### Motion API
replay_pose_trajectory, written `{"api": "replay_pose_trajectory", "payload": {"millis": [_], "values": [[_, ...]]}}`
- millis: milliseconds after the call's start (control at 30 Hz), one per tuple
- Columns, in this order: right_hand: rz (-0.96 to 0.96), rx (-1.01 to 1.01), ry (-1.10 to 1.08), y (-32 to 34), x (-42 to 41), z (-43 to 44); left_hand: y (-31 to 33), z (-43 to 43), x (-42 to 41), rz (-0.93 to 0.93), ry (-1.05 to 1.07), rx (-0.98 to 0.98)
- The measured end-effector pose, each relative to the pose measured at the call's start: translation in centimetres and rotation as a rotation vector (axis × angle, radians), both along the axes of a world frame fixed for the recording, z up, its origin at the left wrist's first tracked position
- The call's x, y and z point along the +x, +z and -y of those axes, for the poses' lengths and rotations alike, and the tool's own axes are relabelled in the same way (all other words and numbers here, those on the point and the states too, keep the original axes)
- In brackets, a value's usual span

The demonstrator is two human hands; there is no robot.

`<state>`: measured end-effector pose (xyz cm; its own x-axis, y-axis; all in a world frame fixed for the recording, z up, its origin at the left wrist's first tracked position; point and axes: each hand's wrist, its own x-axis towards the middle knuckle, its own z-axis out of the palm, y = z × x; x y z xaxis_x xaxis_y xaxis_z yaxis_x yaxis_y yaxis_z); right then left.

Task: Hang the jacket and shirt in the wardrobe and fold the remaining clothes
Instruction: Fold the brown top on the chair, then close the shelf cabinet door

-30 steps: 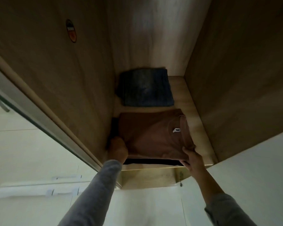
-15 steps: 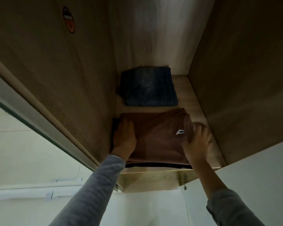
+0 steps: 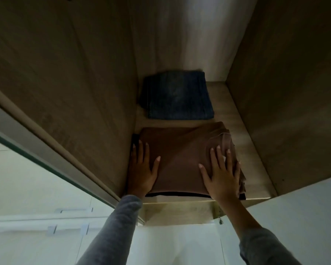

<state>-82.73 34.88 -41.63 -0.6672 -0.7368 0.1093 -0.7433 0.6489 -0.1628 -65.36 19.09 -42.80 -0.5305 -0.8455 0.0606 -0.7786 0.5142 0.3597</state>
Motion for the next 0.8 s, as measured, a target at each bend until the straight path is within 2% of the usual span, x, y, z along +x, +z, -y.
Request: {"api": "replay_pose_trajectory", "payload": {"millis": [267, 533, 667, 800], "values": [[0.048, 0.107, 0.008, -0.5, -0.8, -0.3, -0.6, -1.0, 0.8, 0.016, 0.036, 0.009], [0.068, 0.074, 0.035, -0.4, -1.0, -0.1, -0.4, -1.6, 1.3, -0.005, 0.024, 0.015], [0.174, 0.102, 0.055, 0.4, 0.8, -1.4, 0.8, -3.9, 2.0, 0.136, -0.024, -0.032], [0.301, 0.217, 0.106, 3.3, 2.8, -3.5, 3.5, -7.2, 2.2, 0.377, -0.164, 0.145]]}}
